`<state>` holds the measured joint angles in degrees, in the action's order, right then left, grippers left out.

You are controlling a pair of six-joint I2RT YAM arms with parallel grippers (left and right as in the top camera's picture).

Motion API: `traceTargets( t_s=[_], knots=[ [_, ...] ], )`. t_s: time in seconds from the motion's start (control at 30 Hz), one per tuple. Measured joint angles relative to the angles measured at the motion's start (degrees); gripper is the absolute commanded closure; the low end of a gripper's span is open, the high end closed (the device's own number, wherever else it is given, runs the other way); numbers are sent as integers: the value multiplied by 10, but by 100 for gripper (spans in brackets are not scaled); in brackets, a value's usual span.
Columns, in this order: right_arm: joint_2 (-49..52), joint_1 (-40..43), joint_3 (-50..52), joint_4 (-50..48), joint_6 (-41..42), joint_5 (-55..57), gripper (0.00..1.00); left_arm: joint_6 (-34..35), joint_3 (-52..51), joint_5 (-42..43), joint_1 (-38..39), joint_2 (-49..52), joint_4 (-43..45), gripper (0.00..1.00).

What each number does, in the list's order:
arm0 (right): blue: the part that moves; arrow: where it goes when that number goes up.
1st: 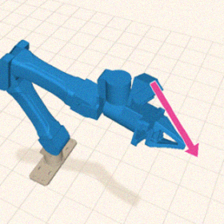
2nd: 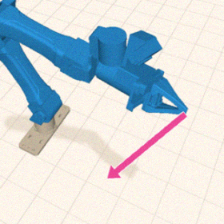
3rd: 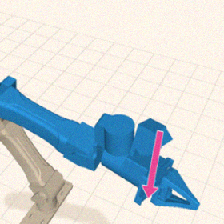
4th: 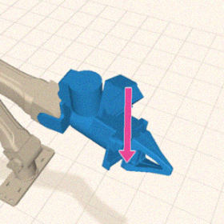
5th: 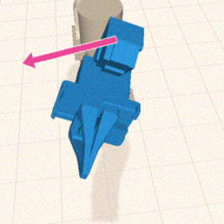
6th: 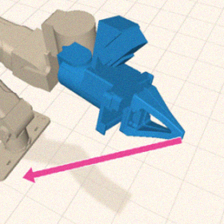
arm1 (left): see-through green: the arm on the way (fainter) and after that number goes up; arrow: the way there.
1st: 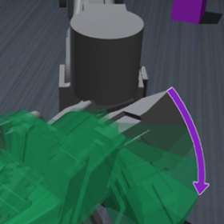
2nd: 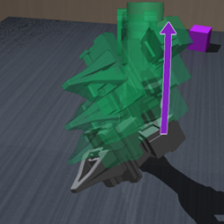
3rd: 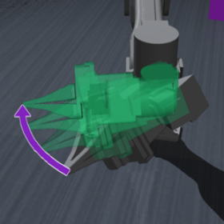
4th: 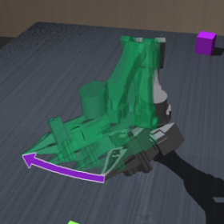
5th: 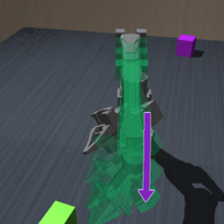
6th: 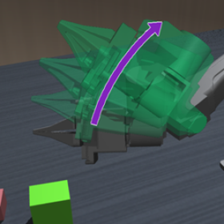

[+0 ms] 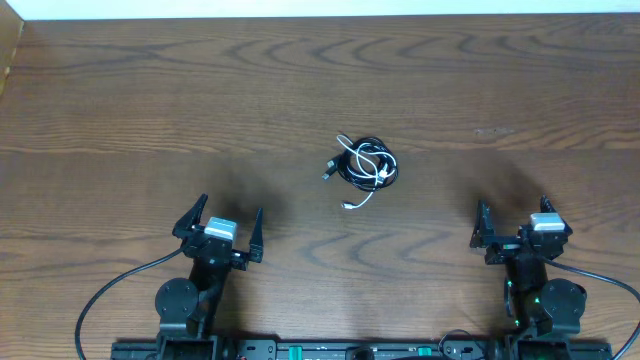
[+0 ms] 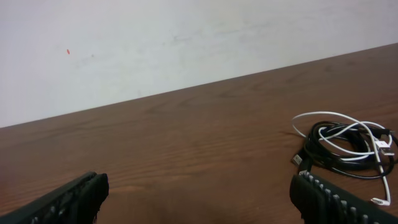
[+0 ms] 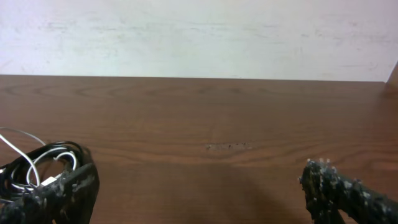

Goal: Untangle cables

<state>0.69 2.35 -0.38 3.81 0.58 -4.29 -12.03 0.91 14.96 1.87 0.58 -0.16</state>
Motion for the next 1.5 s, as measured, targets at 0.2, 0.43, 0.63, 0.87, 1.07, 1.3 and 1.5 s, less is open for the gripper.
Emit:
traceTargets(
  t_s=[0.2, 0.43, 0.63, 0.87, 1.07, 1.3, 1.5],
  knots=[
    [0, 0, 0, 0, 0, 0, 1, 0, 0, 0, 0, 0, 0, 2],
    [0, 0, 0, 0, 0, 0, 1, 0, 0, 0, 0, 0, 0, 2],
    [0, 0, 0, 0, 0, 0, 1, 1, 0, 0, 0, 0, 0, 2],
    [0, 0, 0, -11, 14, -5, 1, 78, 2, 2, 0, 0, -2, 2],
    [0, 0, 0, -22, 40, -11, 1, 117, 14, 0, 0, 1, -26, 2],
    [8, 0, -18, 28, 50, -13, 1, 138, 54, -17, 0, 63, -86, 2],
    [68, 0, -71, 63, 51, -13, 1, 140, 137, -18, 0, 163, -116, 2]
  ],
)
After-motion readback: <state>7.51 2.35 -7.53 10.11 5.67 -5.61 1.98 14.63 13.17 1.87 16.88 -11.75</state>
